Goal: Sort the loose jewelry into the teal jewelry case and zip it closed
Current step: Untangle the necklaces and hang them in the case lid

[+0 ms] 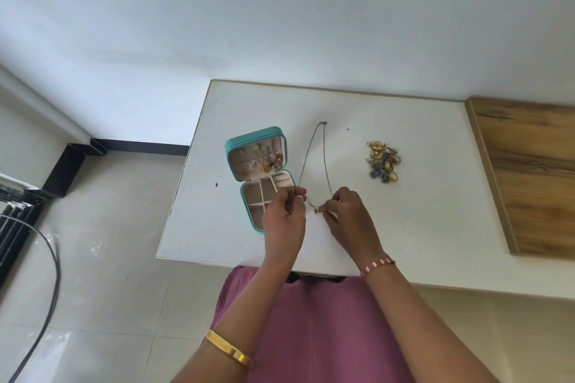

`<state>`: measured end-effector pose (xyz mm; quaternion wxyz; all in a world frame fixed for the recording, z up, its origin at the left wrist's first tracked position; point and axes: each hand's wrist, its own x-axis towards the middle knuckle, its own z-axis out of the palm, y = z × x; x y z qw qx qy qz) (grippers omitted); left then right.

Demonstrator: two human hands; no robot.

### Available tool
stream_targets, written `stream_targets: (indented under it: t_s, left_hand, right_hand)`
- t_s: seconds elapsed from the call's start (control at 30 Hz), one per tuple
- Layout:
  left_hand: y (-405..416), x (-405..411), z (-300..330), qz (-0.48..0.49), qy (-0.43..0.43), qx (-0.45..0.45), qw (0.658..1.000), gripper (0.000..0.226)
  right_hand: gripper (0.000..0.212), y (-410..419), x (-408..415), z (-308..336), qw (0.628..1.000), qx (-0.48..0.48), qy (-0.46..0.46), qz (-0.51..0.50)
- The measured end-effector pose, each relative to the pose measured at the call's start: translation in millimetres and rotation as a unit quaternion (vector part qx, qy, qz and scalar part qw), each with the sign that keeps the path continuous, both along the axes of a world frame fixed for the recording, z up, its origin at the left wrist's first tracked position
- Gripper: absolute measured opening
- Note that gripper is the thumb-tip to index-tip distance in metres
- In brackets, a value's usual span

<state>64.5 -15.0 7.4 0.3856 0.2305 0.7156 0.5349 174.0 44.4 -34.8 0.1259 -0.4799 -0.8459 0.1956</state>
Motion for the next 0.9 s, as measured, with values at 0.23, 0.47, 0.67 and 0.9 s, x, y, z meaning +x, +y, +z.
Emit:
stream_targets:
  t_s: [0.23, 0.47, 0.67, 0.9]
  left_hand:
    - [3, 6, -3, -0.001, -0.007, -0.012, 1.000, 0.026]
    - [2, 9, -2, -0.021, -0.006, -0.023, 1.000, 0.022]
    - [-1, 9, -1, -0.059, -0.003, -0.069, 0.996, 0.020]
    - [0, 11, 9, -0.072, -0.013, -0.089, 0.993, 0.017]
  right_hand:
    - [0.011, 5, 15, 1, 1.000, -0.019, -0.017, -0.018]
    - [0.009, 0, 3, 2, 0.997, 0.012, -0.066, -0.026]
    - [0.024, 0, -3, 1, 0.990, -0.034, -0.128, -0.050]
    - [0.021, 4, -2, 4, 0.991, -0.040, -0.117, -0.043]
